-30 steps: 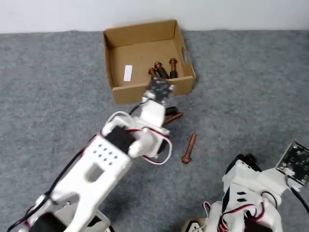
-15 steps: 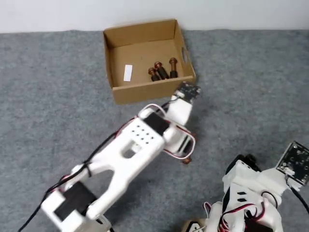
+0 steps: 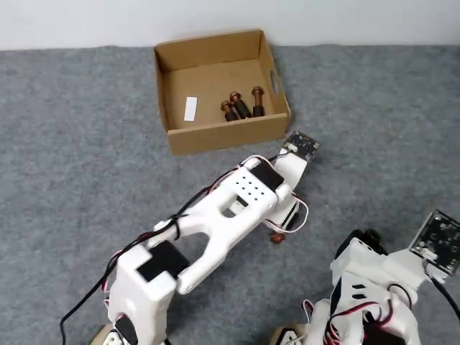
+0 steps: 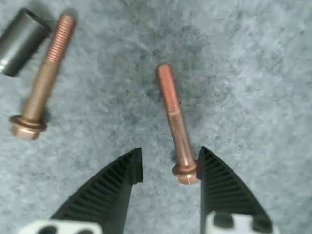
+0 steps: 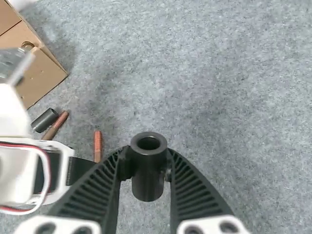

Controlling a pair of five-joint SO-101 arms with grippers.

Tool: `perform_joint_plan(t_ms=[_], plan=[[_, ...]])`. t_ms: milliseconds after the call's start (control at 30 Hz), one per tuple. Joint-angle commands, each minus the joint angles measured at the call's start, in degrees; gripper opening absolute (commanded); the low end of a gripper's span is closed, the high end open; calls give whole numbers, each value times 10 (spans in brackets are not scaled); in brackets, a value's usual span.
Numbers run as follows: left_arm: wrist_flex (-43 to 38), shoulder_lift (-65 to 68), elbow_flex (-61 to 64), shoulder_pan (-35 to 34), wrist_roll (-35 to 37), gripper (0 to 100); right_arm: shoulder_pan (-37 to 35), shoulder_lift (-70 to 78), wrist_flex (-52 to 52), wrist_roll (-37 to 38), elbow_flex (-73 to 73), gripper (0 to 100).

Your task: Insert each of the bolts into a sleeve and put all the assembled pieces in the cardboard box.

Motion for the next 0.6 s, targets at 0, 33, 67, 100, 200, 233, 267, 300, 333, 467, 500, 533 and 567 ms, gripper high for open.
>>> perform_joint_plan(t_ms=[0,33,67,100,200,233,267,300,333,467,500,533,567], plan=[[18,28,-46,0,4,192,6,0,-16,4,-4,8],[19,40,-52,0,4,192,6,0,-16,4,-4,8],[19,51,-57,4,4,192,6,0,-16,4,-4,8],[19,60,-61,7,4,192,6,0,-16,4,-4,8],[23,79,-69,18,4,175,6,0,-16,4,-4,8],[23,83,-70,20,4,147,6,0,-16,4,-4,8],[23,83,-70,23,4,107,6,0,-16,4,-4,8],[23,82,-70,25,4,56,6,0,-16,4,-4,8],[23,78,-70,26,4,2,6,0,-16,4,-4,8],[60,48,-69,30,12,3,6,0,-16,4,-4,8],[69,37,-69,30,25,5,6,0,-16,4,-4,8],[82,24,-69,30,40,5,6,0,-16,4,-4,8],[91,8,-69,30,51,5,6,0,-16,4,-4,8]])
